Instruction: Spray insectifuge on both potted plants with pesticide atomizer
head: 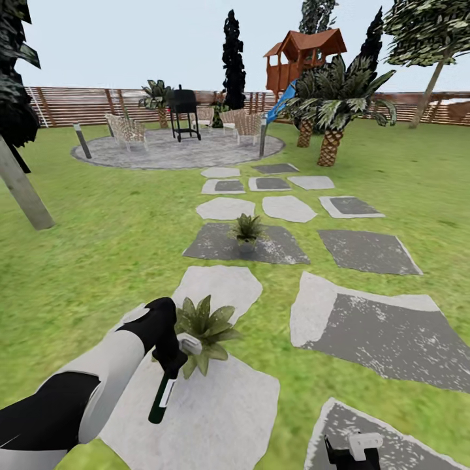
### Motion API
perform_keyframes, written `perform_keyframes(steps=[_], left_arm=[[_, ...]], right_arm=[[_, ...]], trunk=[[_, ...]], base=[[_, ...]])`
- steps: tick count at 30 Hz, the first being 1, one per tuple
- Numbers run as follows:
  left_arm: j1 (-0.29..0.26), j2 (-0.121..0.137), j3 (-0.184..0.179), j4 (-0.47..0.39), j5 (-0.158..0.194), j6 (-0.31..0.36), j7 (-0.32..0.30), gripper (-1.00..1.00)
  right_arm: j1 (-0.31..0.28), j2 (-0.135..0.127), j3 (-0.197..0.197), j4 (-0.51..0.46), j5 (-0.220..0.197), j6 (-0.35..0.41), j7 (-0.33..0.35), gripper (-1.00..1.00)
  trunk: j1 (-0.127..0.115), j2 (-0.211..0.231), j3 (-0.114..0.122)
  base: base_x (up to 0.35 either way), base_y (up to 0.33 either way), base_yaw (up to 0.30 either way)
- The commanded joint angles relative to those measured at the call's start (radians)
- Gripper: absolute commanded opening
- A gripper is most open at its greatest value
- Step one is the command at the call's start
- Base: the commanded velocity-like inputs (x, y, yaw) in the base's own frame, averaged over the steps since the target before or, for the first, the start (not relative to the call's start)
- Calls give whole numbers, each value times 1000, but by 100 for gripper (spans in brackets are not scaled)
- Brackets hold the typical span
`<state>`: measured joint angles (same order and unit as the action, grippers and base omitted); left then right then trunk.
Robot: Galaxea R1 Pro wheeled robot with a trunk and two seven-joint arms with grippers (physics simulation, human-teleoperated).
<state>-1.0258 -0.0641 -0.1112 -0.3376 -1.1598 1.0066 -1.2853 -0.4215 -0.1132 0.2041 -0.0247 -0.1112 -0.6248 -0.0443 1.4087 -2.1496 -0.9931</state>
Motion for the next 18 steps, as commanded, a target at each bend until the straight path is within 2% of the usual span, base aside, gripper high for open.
perform_keyframes(steps=[1, 4, 7, 8, 11, 13, 14, 15, 18], left_arm=[[0, 0, -1, -2, -9, 9, -10, -100], [2, 4, -3, -2, -11, 9, -6, -100], [10, 26, 1, 0, -35, 8, 49, -100], [32, 51, 9, 0, -32, 8, 93, -100], [67, 54, 16, -3, -27, 7, 106, -100], [72, 51, 46, -3, -26, 7, 108, -100], [74, 50, 85, -4, -26, 7, 117, -100], [74, 49, 117, -4, -26, 6, 137, -100], [75, 37, 176, -12, -20, 5, 238, -100]], right_arm=[[0, 0, 9, 0, -10, -3, -2, 100], [0, 0, 9, 0, -10, -3, -2, 100], [0, 0, 9, 1, -10, -3, -2, 100], [0, 0, 9, 1, -10, -3, -2, 100], [0, 0, 9, 1, -9, -3, 0, 100], [0, 0, 9, 1, -8, -3, 1, 100], [0, 0, 10, 1, -8, -3, 2, 100], [0, 1, 10, 2, -8, -3, 3, 100], [0, 1, 11, 2, -8, -3, 5, 100]], trunk=[[0, 0, -1], [0, 0, -1], [0, 0, -1], [0, 0, -1], [0, 0, -1], [0, 0, -1], [0, 0, -1], [0, 0, -1], [0, 0, -1]], base=[[-49, -6, 45], [-16, -2, 15], [-3, 0, 2], [0, 0, 0], [0, 0, 0], [0, 0, 0], [0, 0, 0], [0, 0, 0], [0, 0, 0]])
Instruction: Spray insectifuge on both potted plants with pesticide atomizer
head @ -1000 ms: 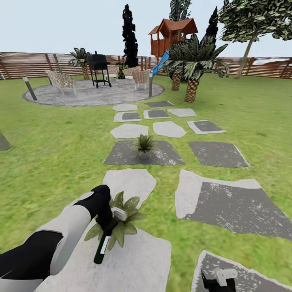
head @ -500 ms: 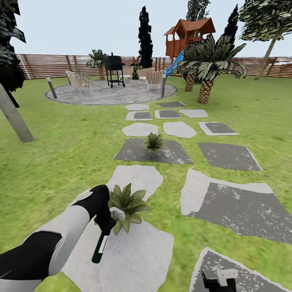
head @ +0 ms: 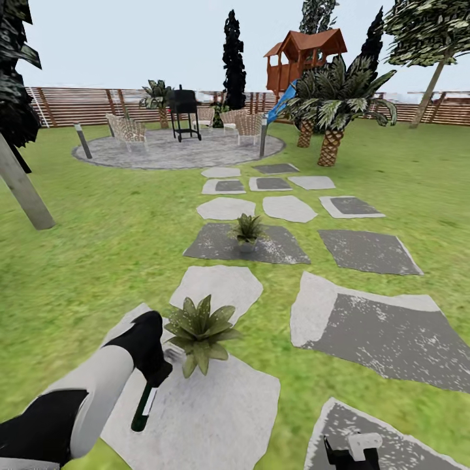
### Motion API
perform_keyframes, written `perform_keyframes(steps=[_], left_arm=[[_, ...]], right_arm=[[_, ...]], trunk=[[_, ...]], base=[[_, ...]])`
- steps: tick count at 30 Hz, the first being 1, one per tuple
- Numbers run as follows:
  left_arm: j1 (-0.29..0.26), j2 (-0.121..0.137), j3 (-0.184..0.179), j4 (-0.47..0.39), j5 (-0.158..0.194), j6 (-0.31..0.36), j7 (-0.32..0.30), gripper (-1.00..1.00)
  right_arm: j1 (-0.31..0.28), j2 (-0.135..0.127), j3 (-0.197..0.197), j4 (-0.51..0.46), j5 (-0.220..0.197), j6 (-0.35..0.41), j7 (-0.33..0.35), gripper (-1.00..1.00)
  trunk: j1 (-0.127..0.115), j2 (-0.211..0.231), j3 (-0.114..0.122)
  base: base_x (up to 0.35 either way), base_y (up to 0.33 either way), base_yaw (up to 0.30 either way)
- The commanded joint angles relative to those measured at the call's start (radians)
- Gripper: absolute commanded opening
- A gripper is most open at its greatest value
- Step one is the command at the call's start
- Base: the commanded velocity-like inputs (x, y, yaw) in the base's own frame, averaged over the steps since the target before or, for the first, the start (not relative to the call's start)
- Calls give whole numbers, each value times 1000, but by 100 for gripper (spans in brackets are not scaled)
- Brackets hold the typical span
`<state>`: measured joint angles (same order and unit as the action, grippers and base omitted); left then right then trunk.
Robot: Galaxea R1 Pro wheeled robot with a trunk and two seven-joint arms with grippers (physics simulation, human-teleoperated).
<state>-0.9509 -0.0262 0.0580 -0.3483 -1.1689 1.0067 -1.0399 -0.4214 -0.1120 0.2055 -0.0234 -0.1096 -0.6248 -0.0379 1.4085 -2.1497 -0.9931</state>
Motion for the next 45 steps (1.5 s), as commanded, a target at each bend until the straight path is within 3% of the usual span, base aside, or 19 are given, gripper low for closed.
perform_keyframes(steps=[1, 4, 8, 10, 11, 12, 16, 26, 34, 45], left_arm=[[0, -6, 16, -4, 6, 4, 19, -100], [11, -8, 21, -6, 37, -1, 36, -100], [39, -10, 22, -26, 50, -6, 39, -100], [50, -26, 20, -25, 64, -7, 39, -100], [67, -54, 13, -27, 60, -6, 43, -100], [69, -57, 13, -29, 61, -6, 45, -100], [75, -60, 16, -32, 72, -8, 48, -100], [105, -54, 18, -172, 73, -7, 49, -100], [106, -54, 17, -175, 72, -5, 49, -100], [106, -54, 16, -179, 72, -5, 49, -100]], right_arm=[[0, 0, 9, 0, -10, -3, -1, 100], [0, 0, 9, 0, -10, -3, 0, 100], [0, 1, 9, 0, -9, -3, 0, 100], [0, 7, 9, 0, -9, -3, 0, 100], [0, 11, 9, 0, -9, -3, 0, 100], [0, 13, 9, 0, -9, -3, 0, 100], [0, 13, 9, 0, -9, -3, 0, 100], [0, 13, 9, 0, -9, -3, 0, 100], [0, 15, 9, 0, -9, -3, 0, 100], [0, 15, 9, 0, -9, -3, 0, 100]], trunk=[[0, 0, -1], [0, 0, -1], [0, 0, -1], [0, 0, -1], [0, 0, -1], [0, 0, -1], [0, 0, -1], [0, 0, -1], [0, 0, -1], [0, 0, -1]], base=[[0, 0, 0], [0, 0, 0], [0, 0, 0], [0, 0, 0], [0, 0, 0], [0, 0, 0], [0, 0, 0], [0, -67, 17], [0, -244, 261], [0, -16, 277]])
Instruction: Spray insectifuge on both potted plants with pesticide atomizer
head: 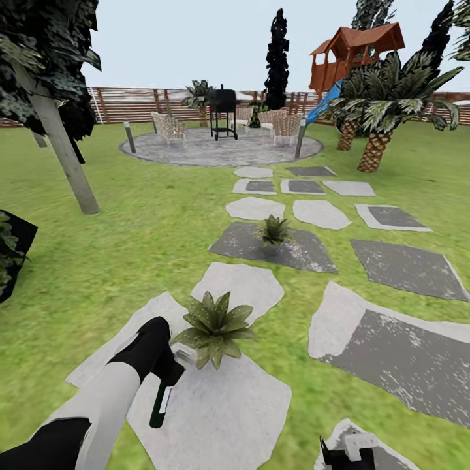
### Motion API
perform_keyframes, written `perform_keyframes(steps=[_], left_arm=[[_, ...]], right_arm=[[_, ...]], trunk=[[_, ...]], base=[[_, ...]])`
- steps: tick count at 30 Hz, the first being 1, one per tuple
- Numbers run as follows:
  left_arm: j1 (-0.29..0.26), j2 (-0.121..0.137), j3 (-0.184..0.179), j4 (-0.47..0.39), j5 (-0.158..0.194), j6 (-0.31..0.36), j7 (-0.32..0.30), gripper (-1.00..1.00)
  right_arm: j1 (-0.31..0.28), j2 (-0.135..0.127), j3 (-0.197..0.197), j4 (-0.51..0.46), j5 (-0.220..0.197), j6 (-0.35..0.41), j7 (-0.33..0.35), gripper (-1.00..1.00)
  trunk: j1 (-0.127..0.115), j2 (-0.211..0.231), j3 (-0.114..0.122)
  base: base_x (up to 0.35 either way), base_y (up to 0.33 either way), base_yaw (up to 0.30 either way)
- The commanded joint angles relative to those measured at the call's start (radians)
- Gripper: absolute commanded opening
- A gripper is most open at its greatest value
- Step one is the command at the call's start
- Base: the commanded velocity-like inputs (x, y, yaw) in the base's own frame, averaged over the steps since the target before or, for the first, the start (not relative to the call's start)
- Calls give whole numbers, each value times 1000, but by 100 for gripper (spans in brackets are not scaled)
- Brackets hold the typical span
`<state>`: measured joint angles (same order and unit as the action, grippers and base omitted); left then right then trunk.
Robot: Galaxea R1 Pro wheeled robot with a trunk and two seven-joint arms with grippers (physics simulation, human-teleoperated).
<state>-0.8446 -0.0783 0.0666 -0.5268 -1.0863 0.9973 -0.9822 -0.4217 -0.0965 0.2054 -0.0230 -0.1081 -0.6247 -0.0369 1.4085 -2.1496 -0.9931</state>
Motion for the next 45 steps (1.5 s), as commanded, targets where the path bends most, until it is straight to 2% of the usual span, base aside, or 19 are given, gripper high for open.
perform_keyframes(steps=[1, 9, 25, 32, 40, 45], left_arm=[[-1, -2, 7, -1, -10, 4, -9, -100], [-1, -2, 7, -1, -10, 4, -8, -100], [-1, -3, 5, -1, -10, 3, -7, -100], [-1, -3, 5, -2, -10, 3, -7, -100], [-1, -4, 9, -2, -10, 3, -8, -100], [-1, -13, 6, -1, -9, 1, -19, -100]], right_arm=[[0, 0, 9, 0, -10, -3, -1, 100], [0, 0, 9, 0, -10, -4, -1, 100], [0, -3, 9, 0, -10, -4, -4, 100], [0, 0, 9, 0, -10, -4, -3, 100], [0, 0, 9, 0, -10, -4, -2, 100], [0, 0, 10, 0, -10, -4, -2, 100]], trunk=[[0, 0, -1], [0, 0, -1], [0, 0, -1], [0, 0, -1], [0, 0, -1], [0, 0, -1]], base=[[0, 0, 277], [0, 0, 260], [0, -239, 13], [51, -256, 255], [4, -20, 277], [0, 0, 277]])
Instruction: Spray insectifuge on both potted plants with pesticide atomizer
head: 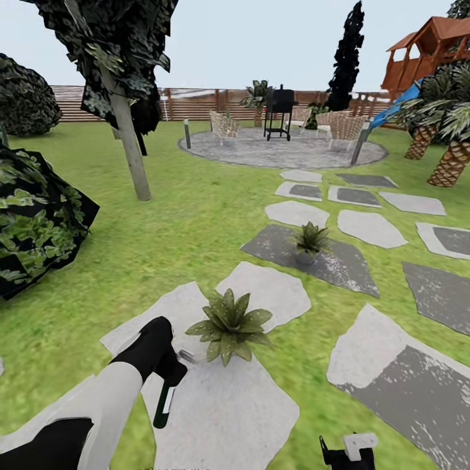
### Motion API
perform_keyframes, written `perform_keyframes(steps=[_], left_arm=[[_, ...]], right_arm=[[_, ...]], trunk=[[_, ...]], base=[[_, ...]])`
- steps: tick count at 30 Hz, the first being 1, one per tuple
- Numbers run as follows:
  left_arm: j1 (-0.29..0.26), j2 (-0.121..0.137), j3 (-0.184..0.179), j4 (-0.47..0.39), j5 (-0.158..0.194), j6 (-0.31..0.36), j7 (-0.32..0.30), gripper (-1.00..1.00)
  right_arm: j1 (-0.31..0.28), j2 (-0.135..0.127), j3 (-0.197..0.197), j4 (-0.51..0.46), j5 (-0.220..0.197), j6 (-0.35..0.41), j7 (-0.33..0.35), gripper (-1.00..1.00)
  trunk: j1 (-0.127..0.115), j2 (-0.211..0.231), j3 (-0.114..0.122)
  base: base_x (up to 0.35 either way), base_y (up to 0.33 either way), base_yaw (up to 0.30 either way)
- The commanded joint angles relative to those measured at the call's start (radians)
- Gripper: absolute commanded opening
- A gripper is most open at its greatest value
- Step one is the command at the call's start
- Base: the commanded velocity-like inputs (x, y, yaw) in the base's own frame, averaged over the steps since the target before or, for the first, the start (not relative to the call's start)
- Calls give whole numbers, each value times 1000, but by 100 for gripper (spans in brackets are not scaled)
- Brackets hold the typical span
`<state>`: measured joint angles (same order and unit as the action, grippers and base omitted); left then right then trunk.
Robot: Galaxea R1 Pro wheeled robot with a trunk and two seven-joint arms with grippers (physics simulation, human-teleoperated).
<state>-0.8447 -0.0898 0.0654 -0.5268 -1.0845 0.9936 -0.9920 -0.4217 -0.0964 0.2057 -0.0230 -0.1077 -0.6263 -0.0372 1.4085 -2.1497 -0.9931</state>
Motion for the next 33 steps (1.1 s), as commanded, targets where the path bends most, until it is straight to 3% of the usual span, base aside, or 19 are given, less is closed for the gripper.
perform_keyframes(steps=[1, 6, 11, 25, 33], left_arm=[[-1, -1, 3, 1, -13, 3, -9, -100], [-9, -4, -3, 4, -22, 3, -6, -100], [-10, -4, -38, 1, -22, 4, -6, -100], [-13, -6, -48, -2, -21, 6, -6, -100], [-17, -22, -48, -2, -22, 8, -7, -100]], right_arm=[[0, 0, 9, 0, -10, -3, -1, 100], [0, 0, 9, 0, -10, -3, -1, 100], [0, 0, 9, 0, -11, -3, -3, 100], [0, -4, 9, 0, -10, -2, -4, 100], [0, -3, 9, 0, -11, -1, -4, 100]], trunk=[[0, 0, -1], [0, 0, -1], [0, 0, -1], [0, 0, -1], [0, 0, -1]], base=[[0, 0, 277], [0, 0, 276], [193, -55, 80], [61, -254, 1], [174, -227, 0]])
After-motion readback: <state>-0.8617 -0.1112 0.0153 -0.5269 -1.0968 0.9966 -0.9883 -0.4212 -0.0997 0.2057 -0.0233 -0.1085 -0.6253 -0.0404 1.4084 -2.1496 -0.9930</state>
